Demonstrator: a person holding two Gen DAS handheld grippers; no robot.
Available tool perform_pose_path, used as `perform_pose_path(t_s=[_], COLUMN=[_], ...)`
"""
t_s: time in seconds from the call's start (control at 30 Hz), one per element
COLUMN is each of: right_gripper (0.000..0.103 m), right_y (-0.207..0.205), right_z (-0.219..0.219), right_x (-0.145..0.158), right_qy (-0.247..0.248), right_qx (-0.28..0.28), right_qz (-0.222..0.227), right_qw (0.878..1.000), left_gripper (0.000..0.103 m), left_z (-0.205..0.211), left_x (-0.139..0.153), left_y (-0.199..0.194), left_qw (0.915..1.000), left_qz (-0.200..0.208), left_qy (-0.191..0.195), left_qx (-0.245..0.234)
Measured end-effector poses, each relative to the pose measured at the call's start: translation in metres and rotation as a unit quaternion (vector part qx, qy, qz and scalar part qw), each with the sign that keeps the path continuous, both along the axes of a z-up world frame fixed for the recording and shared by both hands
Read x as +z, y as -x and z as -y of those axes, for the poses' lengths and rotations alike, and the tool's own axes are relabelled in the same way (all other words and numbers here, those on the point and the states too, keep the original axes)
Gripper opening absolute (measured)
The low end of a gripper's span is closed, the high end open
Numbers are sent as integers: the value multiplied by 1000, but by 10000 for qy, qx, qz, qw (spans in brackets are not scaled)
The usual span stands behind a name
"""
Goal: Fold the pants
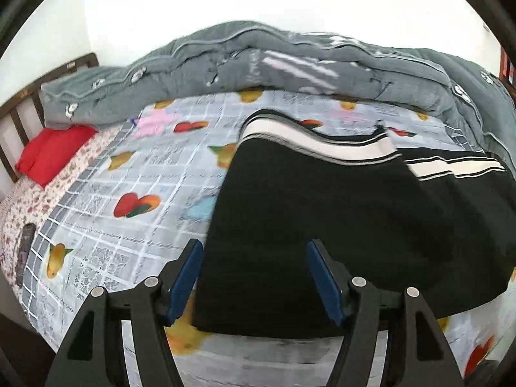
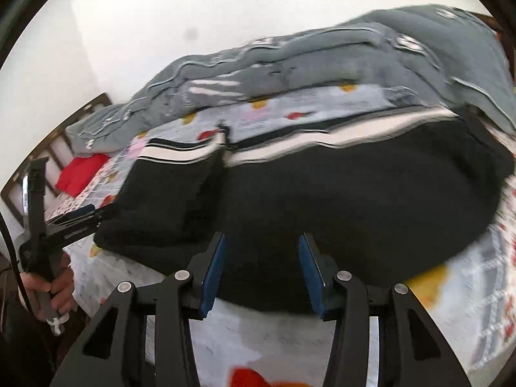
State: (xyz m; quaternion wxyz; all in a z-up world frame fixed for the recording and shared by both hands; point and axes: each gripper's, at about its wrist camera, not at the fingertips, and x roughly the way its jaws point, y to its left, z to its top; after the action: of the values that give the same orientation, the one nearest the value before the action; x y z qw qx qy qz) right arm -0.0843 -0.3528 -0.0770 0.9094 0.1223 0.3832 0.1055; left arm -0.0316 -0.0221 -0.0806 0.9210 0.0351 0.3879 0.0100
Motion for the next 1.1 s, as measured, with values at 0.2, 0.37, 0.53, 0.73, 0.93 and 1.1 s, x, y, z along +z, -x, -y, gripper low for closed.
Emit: perform_pose_path(t_s=[0.2,0.37,0.53,0.73,0.93,1.1], right_gripper=[44,21,18,21,38,38], right_y=[-48,-83,-53,-50,-83,-104], right_z=[-57,-86,-63,-73,-77,-92], right_x=[-8,-39,-36,-36,-35,-51], right_qy=[-195,125,-901,-415,-237,-150], right_qx=[251,-32,-255,-83,-176,-159], right_qz=[-94,-593,-519,-812,-645,-789], right_qw=[9995,9982,9943,9958,9975,9966], left_gripper=[67,68,68,68,68,68], left_z=[-32,-53,-64,-78,-90,-95], left_x=[-37,-35,-31,-30,-26,-24], left_y=[0,0,-2,-4,0,4], left_qw=[9957,9894,9894,9849,9824,9816], left_qz=[-494,-585,-480,-417,-360,-349], left_qy=[684,1211,1192,1535,1719,1755], left_qx=[-370,-557,-683,-681,-641,-672])
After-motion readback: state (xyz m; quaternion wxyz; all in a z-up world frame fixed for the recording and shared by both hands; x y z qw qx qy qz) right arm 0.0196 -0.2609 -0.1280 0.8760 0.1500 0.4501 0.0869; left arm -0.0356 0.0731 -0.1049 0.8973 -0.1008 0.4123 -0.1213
